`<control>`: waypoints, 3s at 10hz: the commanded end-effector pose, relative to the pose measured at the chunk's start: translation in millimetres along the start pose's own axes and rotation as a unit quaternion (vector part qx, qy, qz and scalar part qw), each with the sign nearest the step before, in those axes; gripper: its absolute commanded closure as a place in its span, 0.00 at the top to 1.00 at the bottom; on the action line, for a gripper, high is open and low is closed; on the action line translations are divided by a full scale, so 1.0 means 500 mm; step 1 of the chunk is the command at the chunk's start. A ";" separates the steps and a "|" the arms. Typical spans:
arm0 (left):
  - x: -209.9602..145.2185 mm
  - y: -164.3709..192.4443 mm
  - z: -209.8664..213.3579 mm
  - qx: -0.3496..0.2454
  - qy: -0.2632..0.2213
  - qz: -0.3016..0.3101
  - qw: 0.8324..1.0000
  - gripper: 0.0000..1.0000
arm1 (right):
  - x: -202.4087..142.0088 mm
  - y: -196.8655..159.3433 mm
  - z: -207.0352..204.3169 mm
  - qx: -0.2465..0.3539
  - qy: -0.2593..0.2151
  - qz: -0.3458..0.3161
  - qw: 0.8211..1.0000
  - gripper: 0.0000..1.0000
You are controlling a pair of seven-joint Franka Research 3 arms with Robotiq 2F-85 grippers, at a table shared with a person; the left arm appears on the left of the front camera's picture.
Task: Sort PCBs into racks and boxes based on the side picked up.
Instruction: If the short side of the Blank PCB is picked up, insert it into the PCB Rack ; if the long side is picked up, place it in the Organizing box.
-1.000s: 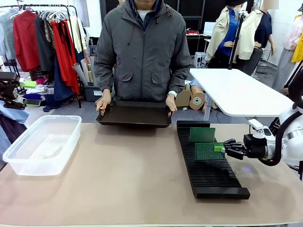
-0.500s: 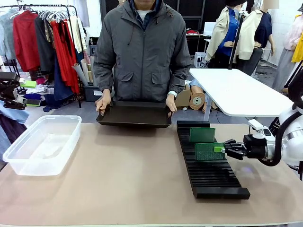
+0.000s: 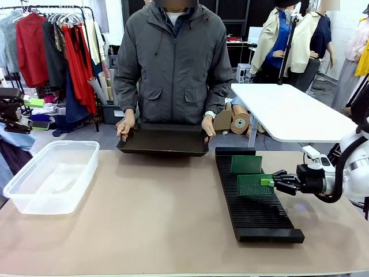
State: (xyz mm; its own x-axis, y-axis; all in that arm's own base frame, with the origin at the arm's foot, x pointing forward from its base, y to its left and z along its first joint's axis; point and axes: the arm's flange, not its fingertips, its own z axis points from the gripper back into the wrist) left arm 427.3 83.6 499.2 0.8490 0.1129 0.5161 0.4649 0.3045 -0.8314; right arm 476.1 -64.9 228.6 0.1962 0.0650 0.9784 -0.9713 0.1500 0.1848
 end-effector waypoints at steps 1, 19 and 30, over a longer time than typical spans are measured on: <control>0.001 -0.005 0.001 -0.004 -0.002 0.004 1.000 1.00 | 0.003 0.000 0.000 0.000 0.000 0.008 1.000 0.00; 0.001 -0.005 0.001 -0.004 -0.002 0.004 1.000 1.00 | -0.008 -0.025 -0.006 0.014 -0.021 -0.014 1.000 0.00; 0.001 -0.005 0.001 -0.004 -0.002 0.004 1.000 1.00 | -0.020 -0.057 -0.005 0.013 -0.039 -0.037 0.998 0.00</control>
State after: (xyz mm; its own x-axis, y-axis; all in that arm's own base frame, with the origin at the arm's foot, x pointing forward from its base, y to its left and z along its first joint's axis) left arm 427.3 83.6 499.2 0.8490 0.1129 0.5161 0.4649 0.3045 -0.8314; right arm 494.9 -65.3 210.1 0.2383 -0.0069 0.9712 -0.9645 0.1158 0.2375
